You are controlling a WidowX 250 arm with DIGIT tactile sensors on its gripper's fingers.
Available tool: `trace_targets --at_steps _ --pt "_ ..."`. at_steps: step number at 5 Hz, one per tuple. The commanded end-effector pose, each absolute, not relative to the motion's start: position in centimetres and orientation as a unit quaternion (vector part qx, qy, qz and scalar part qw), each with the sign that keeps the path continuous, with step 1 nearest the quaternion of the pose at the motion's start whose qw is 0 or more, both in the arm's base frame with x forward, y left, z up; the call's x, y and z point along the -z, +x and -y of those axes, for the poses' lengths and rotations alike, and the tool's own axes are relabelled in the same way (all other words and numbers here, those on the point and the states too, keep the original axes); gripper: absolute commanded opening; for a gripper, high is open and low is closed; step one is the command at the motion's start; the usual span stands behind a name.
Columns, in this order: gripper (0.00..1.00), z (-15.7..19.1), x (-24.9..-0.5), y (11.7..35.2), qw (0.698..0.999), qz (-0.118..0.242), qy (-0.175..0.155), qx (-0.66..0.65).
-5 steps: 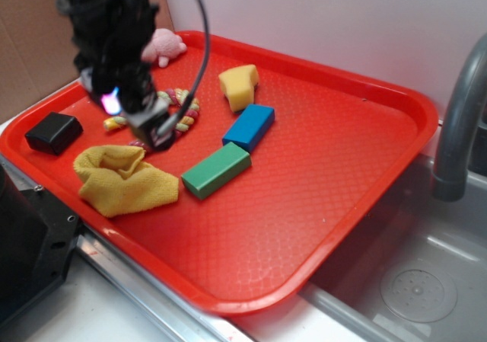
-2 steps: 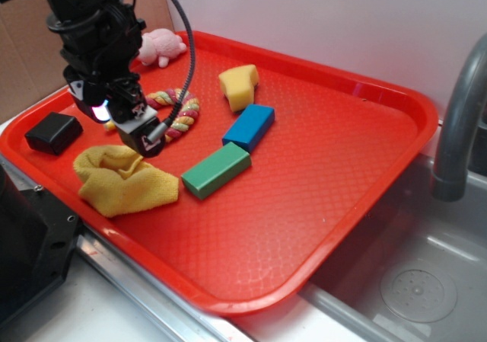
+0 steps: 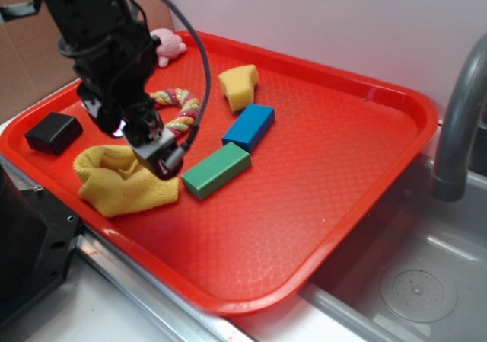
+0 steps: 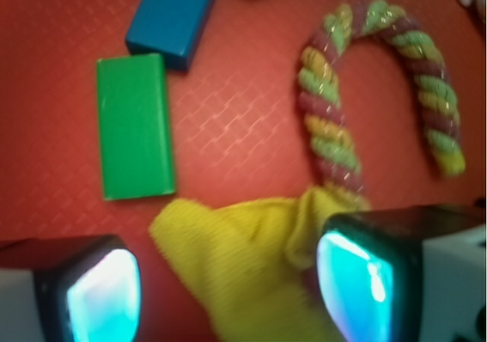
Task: Grab the green block.
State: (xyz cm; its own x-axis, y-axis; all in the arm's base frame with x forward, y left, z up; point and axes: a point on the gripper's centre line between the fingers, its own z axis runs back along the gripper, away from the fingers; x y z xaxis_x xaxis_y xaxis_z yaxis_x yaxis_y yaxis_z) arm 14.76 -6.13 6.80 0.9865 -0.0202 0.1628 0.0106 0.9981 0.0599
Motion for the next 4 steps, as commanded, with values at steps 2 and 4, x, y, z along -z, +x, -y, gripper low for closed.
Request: trace_targets --at_steps 2,4 --pt "1.00 8.5 -1.9 18.5 0.998 0.047 0.027 0.041" --pt "1.00 7.7 -1.2 20.5 0.999 0.016 0.029 0.029"
